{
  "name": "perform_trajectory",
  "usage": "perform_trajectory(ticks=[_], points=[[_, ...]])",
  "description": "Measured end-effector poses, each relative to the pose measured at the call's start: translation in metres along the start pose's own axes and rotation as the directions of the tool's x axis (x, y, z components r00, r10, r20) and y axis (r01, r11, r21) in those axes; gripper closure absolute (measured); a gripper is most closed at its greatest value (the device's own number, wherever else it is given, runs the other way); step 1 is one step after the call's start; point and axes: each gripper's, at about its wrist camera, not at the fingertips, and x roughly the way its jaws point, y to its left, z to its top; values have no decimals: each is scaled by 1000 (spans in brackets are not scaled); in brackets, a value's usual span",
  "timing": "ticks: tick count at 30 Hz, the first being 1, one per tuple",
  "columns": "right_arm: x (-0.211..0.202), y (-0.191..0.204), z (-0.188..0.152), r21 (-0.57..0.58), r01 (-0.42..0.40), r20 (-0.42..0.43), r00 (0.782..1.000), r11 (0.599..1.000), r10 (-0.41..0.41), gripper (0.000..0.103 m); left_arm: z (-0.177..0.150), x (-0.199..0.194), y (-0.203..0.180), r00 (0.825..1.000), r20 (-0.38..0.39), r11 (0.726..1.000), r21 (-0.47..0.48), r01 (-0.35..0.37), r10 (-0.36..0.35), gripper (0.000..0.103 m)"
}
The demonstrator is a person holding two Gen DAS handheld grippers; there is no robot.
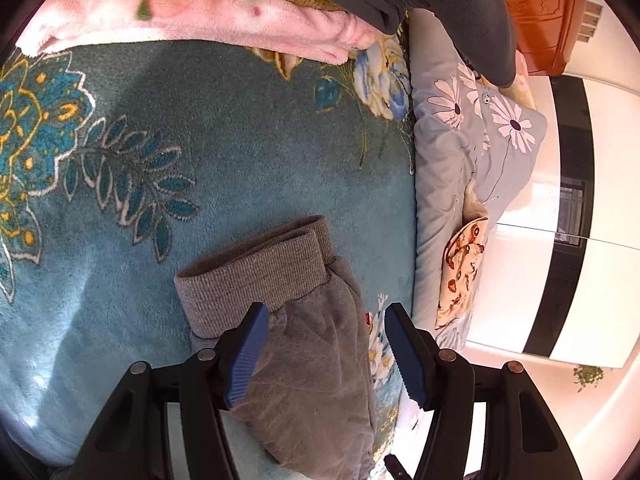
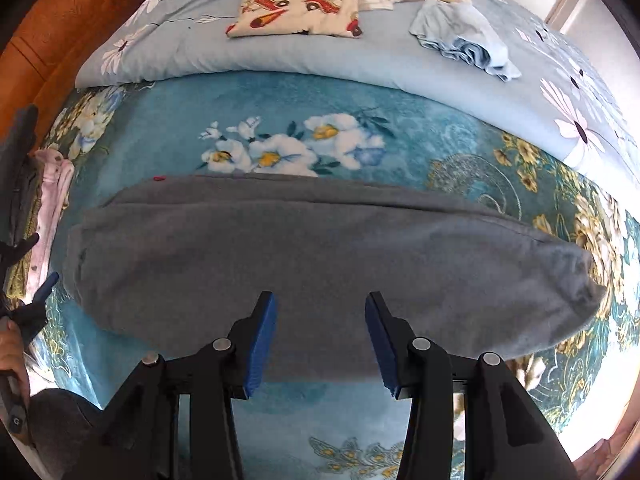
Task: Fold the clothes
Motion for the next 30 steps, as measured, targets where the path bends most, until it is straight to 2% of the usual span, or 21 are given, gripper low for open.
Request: perform_trajectory(ticks=[5, 7, 9, 12, 15, 19, 23, 26, 28, 30], points=[[18, 43, 28, -53, -125, 36, 991, 991, 127, 56, -6, -5, -3, 996, 63, 998, -15, 66, -65, 39], [26, 54, 29, -90, -183, 39, 982, 979, 187, 56, -6, -10, -11, 993, 98, 997, 32, 69, -72, 39], [36, 54, 28, -124, -196, 24, 979, 973, 201, 56, -5, -15, -19, 991, 125, 995, 98, 26, -39, 39], [53, 47, 33, -177, -218, 2, 975, 960, 222, 56, 1, -16, -26, 992, 115, 980, 186, -72, 51, 39], [67, 41, 46, -235, -261, -21, 964, 936, 264, 56, 9, -9, -34, 979, 88, 934, 296, -200, 182, 38], [82, 42, 57, -339, -307, -57, 950, 889, 306, 56, 17, 0, -35, 960, 97, 891, 359, -279, 262, 38], [97, 48, 64, -442, -311, -77, 948, 842, 310, 56, 22, 23, -35, 967, 60, 893, 373, -252, 248, 38], [104, 47, 67, -475, -334, -101, 940, 814, 326, 56, 25, 41, -27, 970, 12, 913, 335, -233, 243, 41], [108, 43, 67, -491, -338, -112, 939, 803, 326, 56, 24, 48, -24, 972, -14, 923, 318, -218, 234, 40], [113, 40, 66, -507, -326, -118, 943, 798, 310, 56, 19, 47, -29, 976, -20, 918, 344, -196, 216, 41]])
